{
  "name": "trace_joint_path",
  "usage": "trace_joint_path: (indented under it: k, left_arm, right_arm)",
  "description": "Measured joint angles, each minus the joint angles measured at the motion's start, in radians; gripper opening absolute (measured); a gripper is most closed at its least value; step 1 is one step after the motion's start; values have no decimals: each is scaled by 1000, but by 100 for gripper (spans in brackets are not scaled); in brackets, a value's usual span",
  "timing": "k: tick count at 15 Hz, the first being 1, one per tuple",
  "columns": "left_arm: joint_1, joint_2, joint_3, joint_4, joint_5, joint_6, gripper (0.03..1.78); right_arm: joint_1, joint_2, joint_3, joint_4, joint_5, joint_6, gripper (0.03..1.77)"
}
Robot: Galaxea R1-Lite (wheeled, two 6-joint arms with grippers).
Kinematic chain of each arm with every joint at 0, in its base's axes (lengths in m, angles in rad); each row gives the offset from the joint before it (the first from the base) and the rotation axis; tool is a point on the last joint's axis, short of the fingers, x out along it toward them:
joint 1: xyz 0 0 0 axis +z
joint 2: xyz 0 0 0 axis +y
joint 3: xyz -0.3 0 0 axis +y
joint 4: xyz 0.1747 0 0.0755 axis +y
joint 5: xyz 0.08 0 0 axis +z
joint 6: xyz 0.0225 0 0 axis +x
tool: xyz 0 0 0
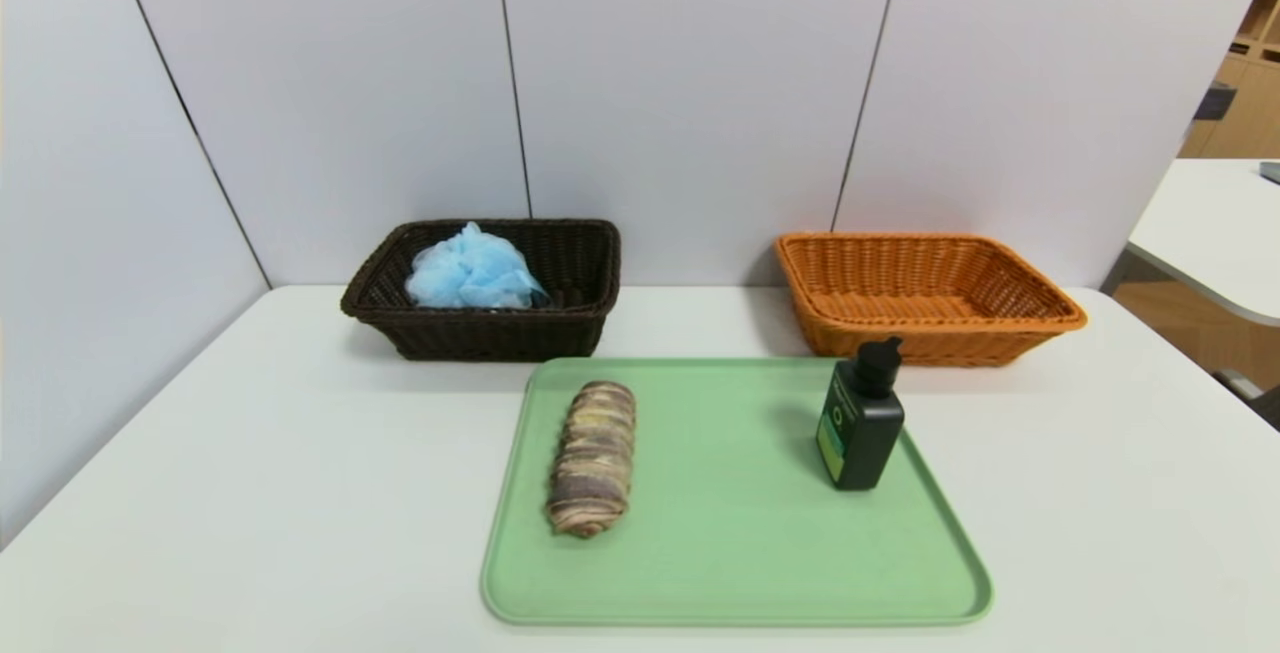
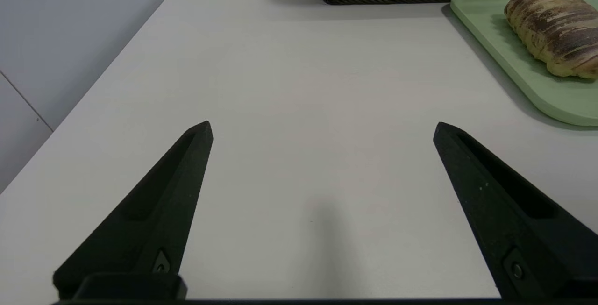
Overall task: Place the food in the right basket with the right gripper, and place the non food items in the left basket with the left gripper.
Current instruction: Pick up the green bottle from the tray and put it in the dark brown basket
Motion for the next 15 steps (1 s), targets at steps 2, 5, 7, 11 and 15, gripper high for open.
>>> trace_joint_path:
  k: [2,5,7,11,15]
  left_arm:
    - [0,0,0,0,0,0,169]
    - [0,0,0,0,0,0,169]
    - [0,0,0,0,0,0,169]
    - [0,0,0,0,0,0,169]
    - [0,0,0,0,0,0,169]
  right_arm:
    - [0,0,-1,14,1,-2,170]
    - [0,3,-29,53,4,-8,170]
    - [0,29,-113,126,25,-7,170]
    - [9,187,-321,275,81,-15,170]
    - [64,438,-537,302,166,-18,170]
